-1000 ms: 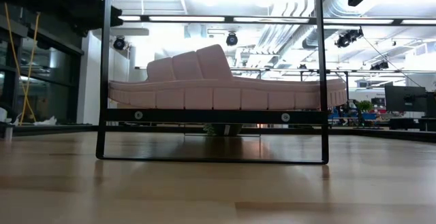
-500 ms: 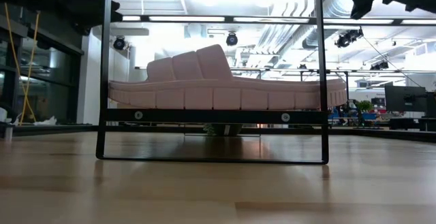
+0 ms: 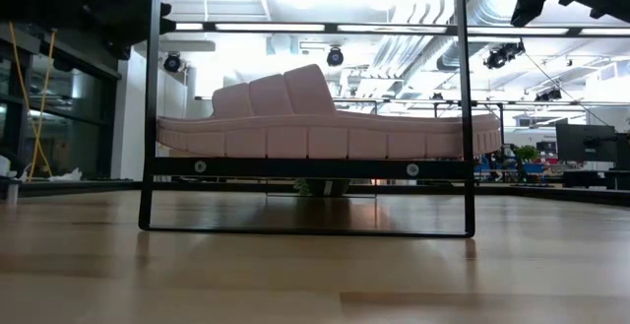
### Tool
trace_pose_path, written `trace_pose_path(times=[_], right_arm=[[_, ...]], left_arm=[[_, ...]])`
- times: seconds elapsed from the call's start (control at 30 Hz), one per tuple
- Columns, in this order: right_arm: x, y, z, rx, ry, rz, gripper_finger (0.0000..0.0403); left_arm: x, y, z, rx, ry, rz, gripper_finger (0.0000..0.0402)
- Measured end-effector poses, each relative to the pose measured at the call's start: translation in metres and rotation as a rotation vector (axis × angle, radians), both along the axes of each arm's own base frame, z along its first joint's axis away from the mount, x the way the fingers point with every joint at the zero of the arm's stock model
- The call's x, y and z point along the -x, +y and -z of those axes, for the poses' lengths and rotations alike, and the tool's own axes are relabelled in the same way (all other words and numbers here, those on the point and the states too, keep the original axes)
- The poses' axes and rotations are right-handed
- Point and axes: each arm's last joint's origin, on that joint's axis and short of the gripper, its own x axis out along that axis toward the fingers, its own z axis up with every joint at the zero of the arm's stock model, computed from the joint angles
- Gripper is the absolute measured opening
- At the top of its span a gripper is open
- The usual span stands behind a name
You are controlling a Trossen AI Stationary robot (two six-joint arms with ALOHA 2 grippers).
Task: Pick and place slides into the shelf
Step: Return to Home Position
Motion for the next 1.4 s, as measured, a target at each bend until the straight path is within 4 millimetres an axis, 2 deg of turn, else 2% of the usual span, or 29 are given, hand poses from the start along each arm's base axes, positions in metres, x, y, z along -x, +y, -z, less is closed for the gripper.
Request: trace_pose_path(times=[0.37,1.17,1.4], right_arm=[[0.004,-0.001,0.018,0.003,-0.089,0.016,0.0229],[0.001,-0.002,0.023,-0.018,-0.032,0.076,0.0229],[0.001,-0.002,0.023,-0.02,-0.033,0.075,0.0229]], left_arm=[[0.01,0.001,0.008,0.003,-0.06,0.012,0.0172],[0.016,0.002,0.034,0.007,-0.087,0.008,0.0172],[0.017,0.002,0.036,0.008,-0.1,0.018,0.0172]])
